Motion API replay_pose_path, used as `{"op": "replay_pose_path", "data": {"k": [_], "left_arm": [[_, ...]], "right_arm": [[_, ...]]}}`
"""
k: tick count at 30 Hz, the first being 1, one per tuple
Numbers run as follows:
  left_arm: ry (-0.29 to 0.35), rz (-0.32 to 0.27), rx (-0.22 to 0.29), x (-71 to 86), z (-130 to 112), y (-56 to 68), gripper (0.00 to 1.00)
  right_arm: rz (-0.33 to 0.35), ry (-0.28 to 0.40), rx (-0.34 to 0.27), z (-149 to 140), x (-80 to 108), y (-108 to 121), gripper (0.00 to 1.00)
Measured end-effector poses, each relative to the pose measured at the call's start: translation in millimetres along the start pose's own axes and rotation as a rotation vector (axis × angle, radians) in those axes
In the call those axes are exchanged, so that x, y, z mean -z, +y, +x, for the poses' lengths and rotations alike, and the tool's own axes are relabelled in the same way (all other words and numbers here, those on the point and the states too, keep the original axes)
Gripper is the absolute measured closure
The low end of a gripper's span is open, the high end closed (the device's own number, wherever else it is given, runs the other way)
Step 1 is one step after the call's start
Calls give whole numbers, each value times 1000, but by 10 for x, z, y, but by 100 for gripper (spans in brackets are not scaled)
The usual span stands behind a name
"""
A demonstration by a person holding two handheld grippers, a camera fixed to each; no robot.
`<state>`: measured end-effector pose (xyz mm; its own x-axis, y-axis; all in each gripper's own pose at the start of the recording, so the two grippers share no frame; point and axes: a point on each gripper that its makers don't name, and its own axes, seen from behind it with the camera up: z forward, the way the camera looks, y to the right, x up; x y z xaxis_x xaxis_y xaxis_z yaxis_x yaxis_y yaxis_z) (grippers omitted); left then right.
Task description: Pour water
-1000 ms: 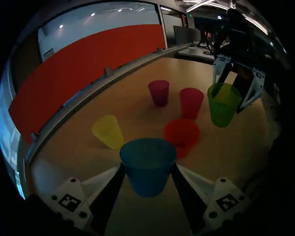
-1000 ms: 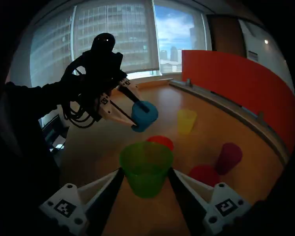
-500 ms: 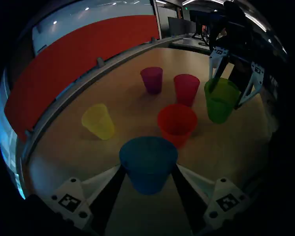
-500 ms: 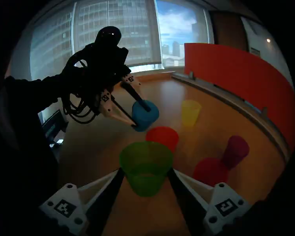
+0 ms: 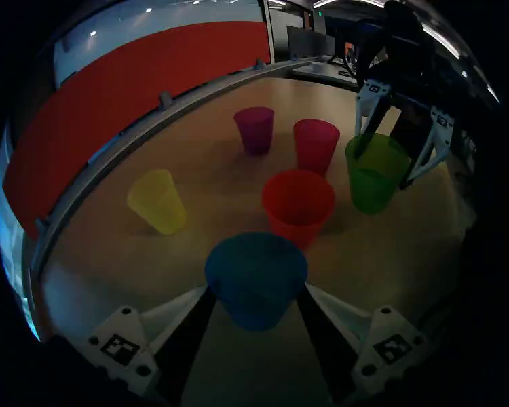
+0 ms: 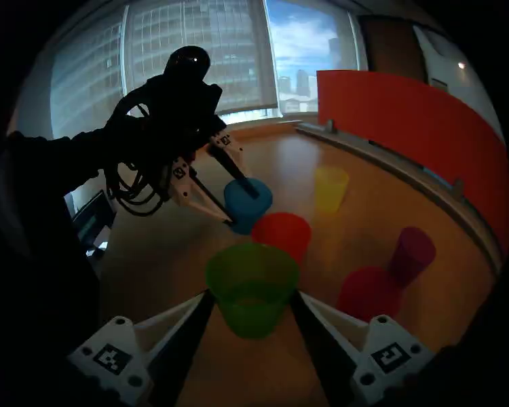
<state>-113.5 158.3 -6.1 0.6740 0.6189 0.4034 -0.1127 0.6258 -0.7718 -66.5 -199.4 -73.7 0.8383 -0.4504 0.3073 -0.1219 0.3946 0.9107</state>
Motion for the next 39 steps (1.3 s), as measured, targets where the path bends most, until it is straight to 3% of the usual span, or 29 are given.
{"op": "replay_pose_path", "data": {"k": [18, 24, 33, 39], "left_arm": [[28, -4, 50, -15, -119, -1, 18], [20, -8, 67, 24, -210, 8, 18], [5, 0, 47, 46, -277, 28, 18], [-6, -2, 73, 34, -310, 38, 18]], "right_arm": [[-6, -2, -9, -43, -39, 20, 15], [-9, -5, -6, -56, -46, 23, 15], [-11, -2, -4, -41, -59, 13, 15], [-14, -5, -5, -69, -59, 9, 15]]}}
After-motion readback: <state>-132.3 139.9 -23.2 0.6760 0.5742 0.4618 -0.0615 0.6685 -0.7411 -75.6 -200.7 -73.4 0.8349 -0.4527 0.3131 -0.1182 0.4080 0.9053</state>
